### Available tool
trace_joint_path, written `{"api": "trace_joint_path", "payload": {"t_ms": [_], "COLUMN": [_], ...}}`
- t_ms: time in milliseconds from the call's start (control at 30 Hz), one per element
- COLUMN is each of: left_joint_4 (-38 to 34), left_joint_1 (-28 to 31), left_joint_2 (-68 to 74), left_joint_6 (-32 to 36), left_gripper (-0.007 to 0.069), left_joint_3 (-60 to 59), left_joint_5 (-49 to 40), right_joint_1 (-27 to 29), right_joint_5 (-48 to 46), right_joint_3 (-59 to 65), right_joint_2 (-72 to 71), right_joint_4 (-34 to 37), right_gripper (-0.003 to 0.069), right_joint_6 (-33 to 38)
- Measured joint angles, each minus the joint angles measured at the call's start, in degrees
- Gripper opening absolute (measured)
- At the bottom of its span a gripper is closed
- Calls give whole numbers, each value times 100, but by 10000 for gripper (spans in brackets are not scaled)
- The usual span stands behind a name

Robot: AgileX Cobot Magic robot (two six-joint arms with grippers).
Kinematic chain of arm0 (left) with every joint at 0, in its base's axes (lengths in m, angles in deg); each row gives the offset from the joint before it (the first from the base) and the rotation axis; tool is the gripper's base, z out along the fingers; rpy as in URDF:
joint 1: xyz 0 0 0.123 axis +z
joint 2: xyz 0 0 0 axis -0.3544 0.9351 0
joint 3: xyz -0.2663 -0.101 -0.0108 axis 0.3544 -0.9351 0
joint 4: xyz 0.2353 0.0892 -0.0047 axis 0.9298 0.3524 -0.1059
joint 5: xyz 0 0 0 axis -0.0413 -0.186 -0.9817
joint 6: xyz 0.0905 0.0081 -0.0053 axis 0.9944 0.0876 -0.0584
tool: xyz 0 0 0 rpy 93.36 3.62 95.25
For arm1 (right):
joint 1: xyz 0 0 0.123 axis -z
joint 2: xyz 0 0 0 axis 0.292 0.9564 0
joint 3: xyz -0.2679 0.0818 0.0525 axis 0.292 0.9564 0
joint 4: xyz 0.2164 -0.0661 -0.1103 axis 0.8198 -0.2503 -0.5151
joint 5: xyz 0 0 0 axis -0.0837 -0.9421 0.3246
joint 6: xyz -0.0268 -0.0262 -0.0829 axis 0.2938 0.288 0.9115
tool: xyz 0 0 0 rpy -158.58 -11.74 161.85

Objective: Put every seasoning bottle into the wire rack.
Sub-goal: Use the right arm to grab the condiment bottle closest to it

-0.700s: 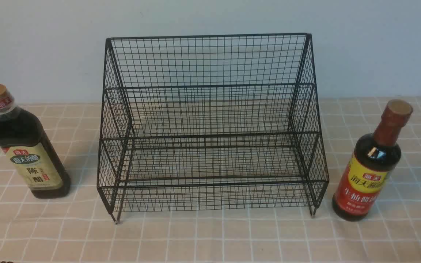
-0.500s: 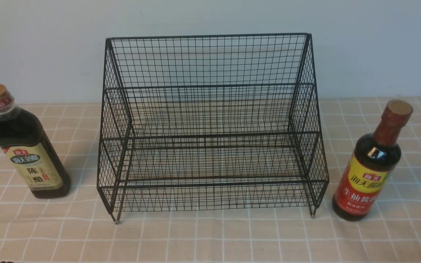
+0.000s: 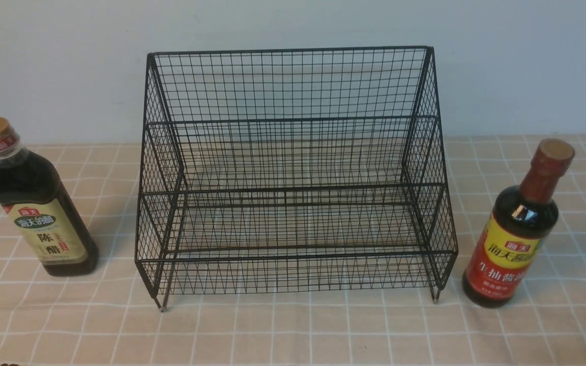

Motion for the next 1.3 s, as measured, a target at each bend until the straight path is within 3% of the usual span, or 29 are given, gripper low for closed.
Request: {"api": "trace_joint_path", "payload": {"t_ms": [200, 333, 600, 1000, 1300], "left_joint_4": [0, 0, 0, 0, 0], "left_joint_1": [0, 0, 0, 0, 0], "left_joint_2": [0, 0, 0, 0, 0], "left_joint_6": [0, 0, 0, 0, 0], "left_gripper": [-7, -7, -7, -7, -7], "left_joint_3": [0, 0, 0, 0, 0], "left_joint_5": [0, 0, 0, 0, 0], "right_joint_1": [0, 0, 0, 0, 0], "right_joint_5": [240, 1336, 2178, 2759, 2187], "right_joint_3": [19, 26, 26, -577, -2553], "right_joint_2": [0, 0, 0, 130, 2116], "right_joint_4": [251, 1499, 2392, 2382, 1123], "right_gripper": [-14, -14, -14, -4, 151], "right_joint_6": [-26, -236, -294, -295, -295]}}
